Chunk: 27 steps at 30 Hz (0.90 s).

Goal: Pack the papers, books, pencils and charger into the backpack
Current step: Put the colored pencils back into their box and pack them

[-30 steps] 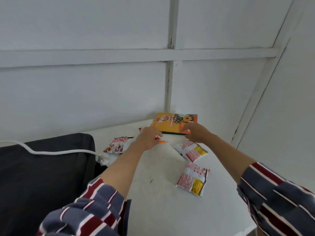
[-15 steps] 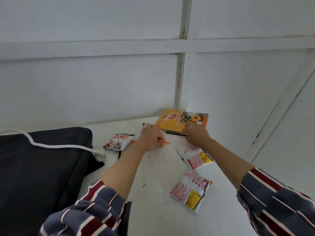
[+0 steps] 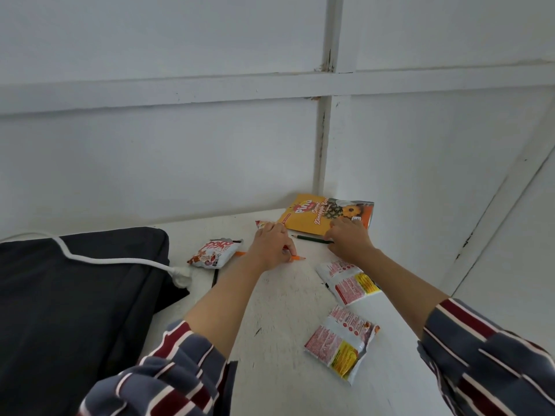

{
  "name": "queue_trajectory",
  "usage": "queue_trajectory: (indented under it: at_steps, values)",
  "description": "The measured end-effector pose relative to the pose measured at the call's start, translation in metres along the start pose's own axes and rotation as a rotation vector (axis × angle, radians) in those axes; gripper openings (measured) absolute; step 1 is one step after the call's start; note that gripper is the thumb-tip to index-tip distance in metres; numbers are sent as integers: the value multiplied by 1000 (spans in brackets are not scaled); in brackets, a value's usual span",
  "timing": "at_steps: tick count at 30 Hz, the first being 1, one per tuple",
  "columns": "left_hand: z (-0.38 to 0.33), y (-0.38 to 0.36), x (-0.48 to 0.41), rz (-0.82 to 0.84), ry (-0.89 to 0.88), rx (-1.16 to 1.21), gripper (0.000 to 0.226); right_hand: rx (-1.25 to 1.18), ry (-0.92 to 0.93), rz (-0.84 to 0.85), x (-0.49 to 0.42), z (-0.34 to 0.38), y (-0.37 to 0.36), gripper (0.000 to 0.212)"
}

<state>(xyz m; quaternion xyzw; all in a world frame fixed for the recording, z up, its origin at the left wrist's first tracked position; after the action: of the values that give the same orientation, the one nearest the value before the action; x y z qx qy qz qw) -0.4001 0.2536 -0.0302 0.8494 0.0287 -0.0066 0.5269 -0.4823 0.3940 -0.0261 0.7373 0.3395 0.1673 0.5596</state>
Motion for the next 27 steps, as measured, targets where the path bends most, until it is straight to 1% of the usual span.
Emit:
queue_trajectory:
  at_steps: [4,9,13,17,19,21,23,27]
  values:
    - [1,-1,-1,6,9,-2,22,-21,-25,10,0,-1,1,22]
    - [-1,-2,1,3,-3,-15,23,-24,-4,42,3,1,2,22]
    - [0,-1,3,-9,-2,22,25,-22,15,49,6,4,4,23]
    - [-1,4,3,-33,-7,83,19,-99,19,23,7,7,19,22]
    - [-1,9,4,-72,-20,140,17,-152,9,11,7,8,29,22]
    - [-1,17,8,-145,-33,219,16,-196,0,7,6,8,39,22]
    - [0,27,14,-222,-46,376,15,-257,-4,15,4,7,46,20]
    - [-5,53,32,-400,-46,621,17,-511,-19,21,-3,4,62,15]
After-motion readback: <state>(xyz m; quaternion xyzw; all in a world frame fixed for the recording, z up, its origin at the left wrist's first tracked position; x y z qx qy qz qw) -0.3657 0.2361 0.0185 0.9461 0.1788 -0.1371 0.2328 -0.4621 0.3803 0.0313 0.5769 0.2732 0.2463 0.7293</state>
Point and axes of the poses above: each hand's wrist, its own x-axis away from the middle knuckle, its own y-axis out of the back of the hand, z = x × y, the point moved 5 cm from there along -x, towards the middle knuckle, and after that the axes turned 12 degrees about x, right-handed, at the moved point
